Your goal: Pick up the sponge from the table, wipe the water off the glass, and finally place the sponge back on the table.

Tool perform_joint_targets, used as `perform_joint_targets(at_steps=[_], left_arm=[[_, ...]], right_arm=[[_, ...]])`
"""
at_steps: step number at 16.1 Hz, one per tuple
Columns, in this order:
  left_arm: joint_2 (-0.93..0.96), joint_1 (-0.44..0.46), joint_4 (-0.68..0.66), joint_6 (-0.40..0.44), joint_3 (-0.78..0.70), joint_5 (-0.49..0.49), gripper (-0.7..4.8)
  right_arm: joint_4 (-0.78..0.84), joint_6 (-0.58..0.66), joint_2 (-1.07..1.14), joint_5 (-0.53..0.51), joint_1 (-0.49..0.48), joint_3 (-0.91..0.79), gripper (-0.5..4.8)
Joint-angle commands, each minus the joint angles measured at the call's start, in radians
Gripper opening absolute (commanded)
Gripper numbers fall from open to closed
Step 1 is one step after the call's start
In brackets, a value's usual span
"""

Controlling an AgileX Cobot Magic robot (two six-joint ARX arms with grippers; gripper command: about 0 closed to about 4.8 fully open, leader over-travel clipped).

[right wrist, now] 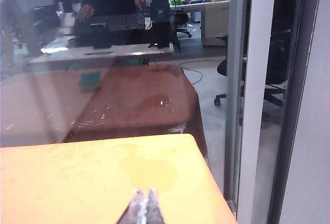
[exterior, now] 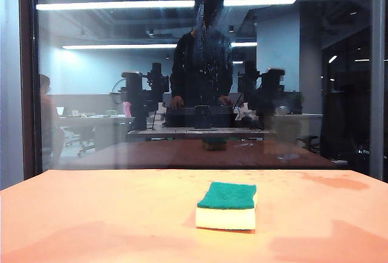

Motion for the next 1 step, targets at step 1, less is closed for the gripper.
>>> perform_joint_targets(at_steps=[1], left_arm=[[0.001,0.0,0.011,0.002,0.002,-0.003,-0.06]], right_arm=[[0.016,-0.003,0.0,0.001,0.0,0.004,-0.04]])
